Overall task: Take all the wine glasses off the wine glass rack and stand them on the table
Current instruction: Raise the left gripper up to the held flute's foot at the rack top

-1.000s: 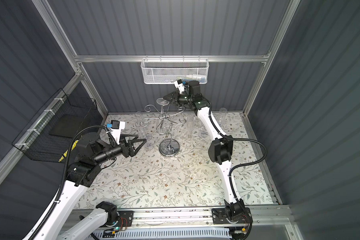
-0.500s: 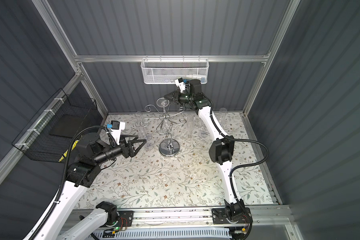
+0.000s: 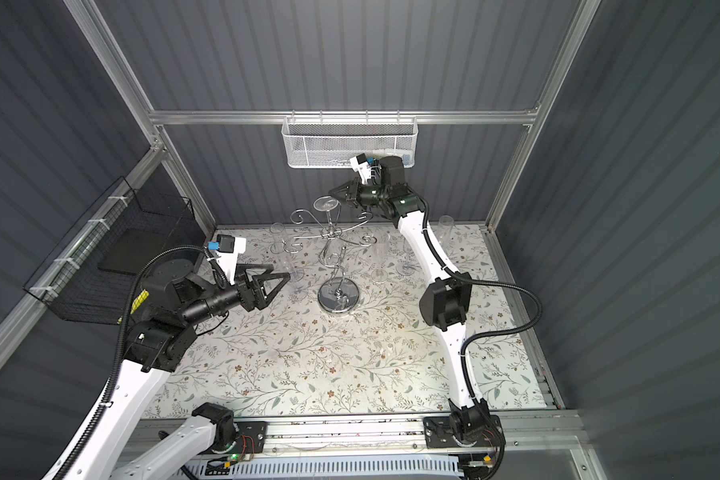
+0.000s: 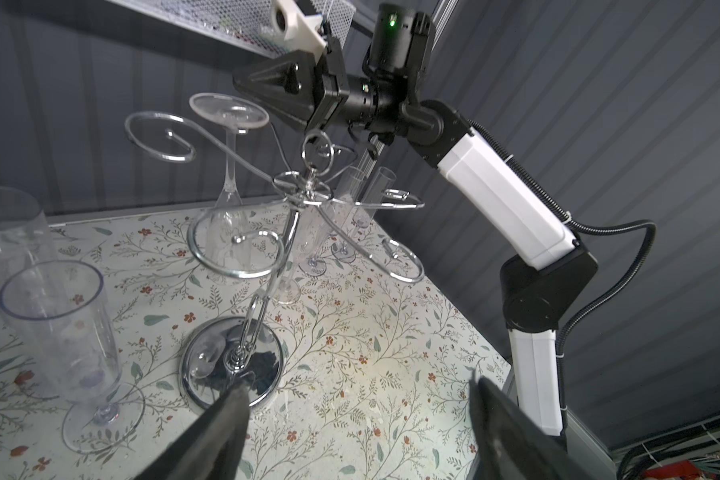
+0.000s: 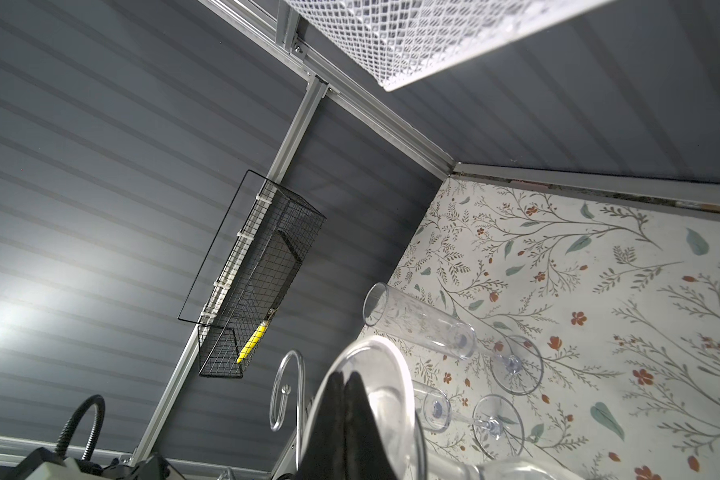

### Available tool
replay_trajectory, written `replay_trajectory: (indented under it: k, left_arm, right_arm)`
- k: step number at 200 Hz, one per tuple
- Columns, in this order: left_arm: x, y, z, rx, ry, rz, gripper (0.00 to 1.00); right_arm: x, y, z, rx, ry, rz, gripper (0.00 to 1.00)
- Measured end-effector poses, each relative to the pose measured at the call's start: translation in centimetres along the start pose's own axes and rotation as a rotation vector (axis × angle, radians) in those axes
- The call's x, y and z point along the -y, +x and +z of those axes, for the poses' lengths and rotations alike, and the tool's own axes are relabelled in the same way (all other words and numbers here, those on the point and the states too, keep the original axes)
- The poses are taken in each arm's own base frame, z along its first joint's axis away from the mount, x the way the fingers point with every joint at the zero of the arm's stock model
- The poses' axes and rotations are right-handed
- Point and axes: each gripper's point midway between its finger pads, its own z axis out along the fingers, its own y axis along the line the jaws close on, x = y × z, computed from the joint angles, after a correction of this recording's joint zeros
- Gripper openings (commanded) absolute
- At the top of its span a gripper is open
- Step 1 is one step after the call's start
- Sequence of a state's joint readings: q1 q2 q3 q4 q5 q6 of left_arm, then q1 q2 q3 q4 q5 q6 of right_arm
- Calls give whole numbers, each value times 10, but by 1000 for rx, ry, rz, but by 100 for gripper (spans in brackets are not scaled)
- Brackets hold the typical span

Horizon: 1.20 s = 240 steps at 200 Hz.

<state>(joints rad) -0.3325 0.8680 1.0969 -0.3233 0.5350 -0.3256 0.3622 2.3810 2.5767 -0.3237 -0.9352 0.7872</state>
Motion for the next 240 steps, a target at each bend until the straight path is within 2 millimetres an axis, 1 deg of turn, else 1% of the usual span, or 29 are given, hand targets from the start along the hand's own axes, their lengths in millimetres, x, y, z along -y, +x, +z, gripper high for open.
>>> replay_trajectory:
  k: [39,53,74,82,93,108,115,128,147,161,173,178,179,180,182,196,212,228,240]
  left_arm:
    - [22,-48,-9,81,27,57,86]
    - [24,-63,-7,99,19,74,86]
    - [19,-88,5,113,-8,104,86]
    - [15,-96,12,113,-16,115,86]
    - [8,-107,26,107,-24,130,86]
    - [-8,-115,53,77,-37,141,86]
    - [-17,-117,67,57,-44,140,86]
    - [-37,-116,94,13,-57,131,86]
    - [-67,-115,126,-35,-75,102,86]
    - [-90,-115,143,-56,-88,69,85]
    - [-110,-118,153,-62,-89,29,83]
    - [-119,-121,157,-63,-89,6,82]
    - [-120,-121,157,-62,-88,3,82]
    - [-122,-122,158,-62,-87,-1,82]
    - [-126,-123,160,-62,-87,-14,82]
    - [-147,-131,168,-57,-62,-71,80]
    - [-163,-134,178,-57,-19,-132,80]
    - [-179,-129,186,-65,23,-212,79]
    - [-185,-122,192,-78,53,-263,78]
  right_arm:
    - [1,0,0,-1,2,0,0]
    - [2,1,0,-1,3,1,0]
    - [2,0,-1,1,3,1,0]
    - [1,-1,-2,2,3,0,5]
    - [-1,-2,-4,6,2,-1,21]
    - [-6,-5,-8,14,4,1,46]
    - [-10,-8,-12,21,5,-7,54]
    - [-18,-14,-21,42,11,-24,61]
    - [-31,-23,-38,73,20,-53,70]
    - [-42,-30,-53,96,28,-70,76]
    - [-48,-34,-66,114,39,-87,82]
    - [-50,-35,-72,121,46,-93,87]
    - [-50,-35,-73,122,47,-95,93]
    - [-51,-35,-73,123,48,-95,96]
    - [-52,-35,-76,126,50,-90,98]
    - [-56,-35,-90,140,74,-106,99]
    - [-58,-31,-104,144,105,-113,99]
    - [-59,-21,-115,140,143,-113,99]
    - [-59,-11,-121,132,167,-111,99]
